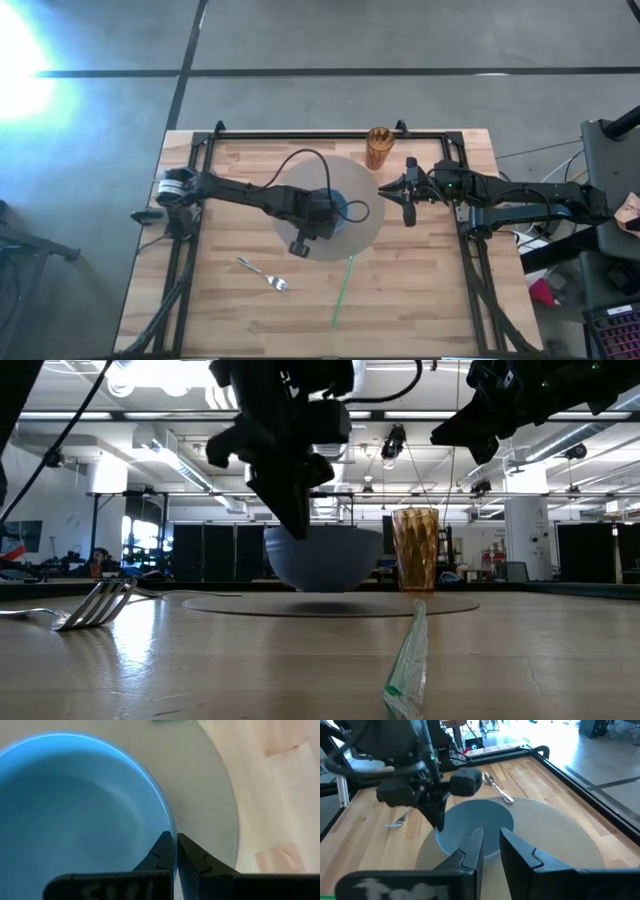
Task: Pick & Place Utensil
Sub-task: Move the bowl to the center of the placemat
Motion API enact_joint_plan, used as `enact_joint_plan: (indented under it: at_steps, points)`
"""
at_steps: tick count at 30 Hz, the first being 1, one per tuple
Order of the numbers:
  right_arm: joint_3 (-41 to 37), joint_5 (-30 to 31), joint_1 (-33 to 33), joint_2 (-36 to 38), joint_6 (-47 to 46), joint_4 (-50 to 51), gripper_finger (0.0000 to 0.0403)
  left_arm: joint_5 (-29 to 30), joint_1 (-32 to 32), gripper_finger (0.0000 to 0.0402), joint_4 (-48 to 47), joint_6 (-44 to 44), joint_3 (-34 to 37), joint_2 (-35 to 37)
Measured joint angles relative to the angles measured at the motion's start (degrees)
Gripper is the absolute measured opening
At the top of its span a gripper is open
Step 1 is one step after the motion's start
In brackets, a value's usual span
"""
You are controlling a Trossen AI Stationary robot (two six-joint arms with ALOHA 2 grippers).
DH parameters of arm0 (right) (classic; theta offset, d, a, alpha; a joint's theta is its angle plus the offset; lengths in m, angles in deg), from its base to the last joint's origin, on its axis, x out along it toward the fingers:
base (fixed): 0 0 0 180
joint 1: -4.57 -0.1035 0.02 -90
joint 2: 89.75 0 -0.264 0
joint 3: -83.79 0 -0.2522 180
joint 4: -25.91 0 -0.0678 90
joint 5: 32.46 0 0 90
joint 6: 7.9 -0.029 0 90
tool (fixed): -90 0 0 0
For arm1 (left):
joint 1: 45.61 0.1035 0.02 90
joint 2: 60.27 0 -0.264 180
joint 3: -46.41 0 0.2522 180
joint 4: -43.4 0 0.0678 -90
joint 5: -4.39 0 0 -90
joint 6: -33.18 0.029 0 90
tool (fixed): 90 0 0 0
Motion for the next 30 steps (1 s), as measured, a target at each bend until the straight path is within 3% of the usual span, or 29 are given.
enact_joint_plan:
  at_steps: [17,30]
  points:
    - [0.0,0.0,0.0,0.0,0.0,0.1,0.0082,0.0,0.3,0.0015,0.6,0.4,0.1,-0.7]
    - [0.0,0.0,0.0,0.0,0.0,0.1,0.006,-1.4,0.3,0.0009,0.7,0.3,0.5,-0.7]
